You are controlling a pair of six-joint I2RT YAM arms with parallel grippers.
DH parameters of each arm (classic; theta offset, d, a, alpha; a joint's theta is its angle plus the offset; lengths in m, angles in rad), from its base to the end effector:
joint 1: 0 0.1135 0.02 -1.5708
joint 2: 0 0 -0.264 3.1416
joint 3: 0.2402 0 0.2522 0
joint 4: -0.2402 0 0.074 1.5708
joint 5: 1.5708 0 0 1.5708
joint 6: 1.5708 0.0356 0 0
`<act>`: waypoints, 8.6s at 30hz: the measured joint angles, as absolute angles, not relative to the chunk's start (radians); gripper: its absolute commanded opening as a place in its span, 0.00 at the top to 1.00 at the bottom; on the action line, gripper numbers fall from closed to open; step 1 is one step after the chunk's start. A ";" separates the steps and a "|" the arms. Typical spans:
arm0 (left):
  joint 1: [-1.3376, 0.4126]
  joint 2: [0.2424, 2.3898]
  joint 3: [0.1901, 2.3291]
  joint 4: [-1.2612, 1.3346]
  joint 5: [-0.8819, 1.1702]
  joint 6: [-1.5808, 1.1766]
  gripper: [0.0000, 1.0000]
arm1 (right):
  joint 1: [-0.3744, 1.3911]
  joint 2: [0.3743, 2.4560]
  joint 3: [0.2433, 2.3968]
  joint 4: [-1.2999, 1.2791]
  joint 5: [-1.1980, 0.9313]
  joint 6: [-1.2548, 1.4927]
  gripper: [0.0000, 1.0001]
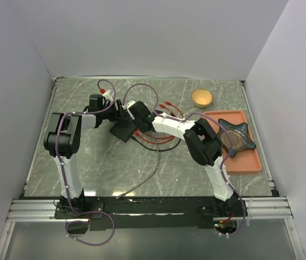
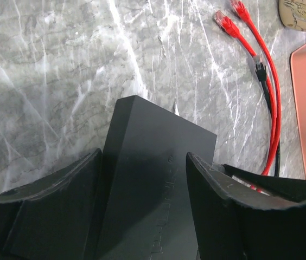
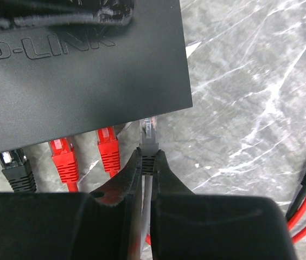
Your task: Insert the plug into the switch port
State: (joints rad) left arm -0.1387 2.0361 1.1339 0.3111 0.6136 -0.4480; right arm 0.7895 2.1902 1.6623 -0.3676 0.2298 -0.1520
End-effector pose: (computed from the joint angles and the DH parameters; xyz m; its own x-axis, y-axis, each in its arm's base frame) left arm 0.4161 -0.0788 0.1369 -0.7515 -0.2527 -0.6094 0.2896 0.7036 -0.6489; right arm 0.3459 0.3372 0.1721 -0.4538 -0.6669 -0.5910 -0.6675 0.6938 -0.2704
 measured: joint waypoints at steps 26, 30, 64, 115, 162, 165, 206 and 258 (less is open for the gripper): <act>-0.173 2.060 1.172 0.329 0.650 -0.356 0.31 | 0.791 2.111 1.463 -0.168 0.181 -0.275 1.00; -0.174 2.060 1.172 0.345 0.658 -0.353 0.33 | 0.799 2.109 1.461 -0.170 0.169 -0.283 1.00; -0.195 2.077 1.164 0.378 0.657 -0.309 0.36 | 0.814 2.093 1.423 -0.144 0.265 -0.142 1.00; -0.211 2.054 1.102 0.440 0.672 -0.327 0.33 | 0.820 2.026 1.319 -0.077 0.292 0.014 1.00; -0.207 2.125 1.245 0.336 0.659 -0.421 0.36 | 0.780 2.038 1.319 -0.052 0.263 0.046 1.00; -0.208 2.125 1.251 0.327 0.658 -0.423 0.36 | 0.776 2.038 1.319 -0.052 0.260 0.056 1.00; -0.212 2.167 1.308 0.315 0.699 -0.384 0.43 | 0.700 2.099 1.479 -0.244 0.091 0.007 1.00; -0.318 2.065 1.057 0.512 0.652 -0.335 0.53 | 0.698 1.869 1.106 -0.049 -0.028 -0.110 1.00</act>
State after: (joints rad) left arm -0.3176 2.0651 1.0569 0.5121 0.6521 -0.3351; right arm 0.6975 1.8690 1.1061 -0.0490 -0.0277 -0.1097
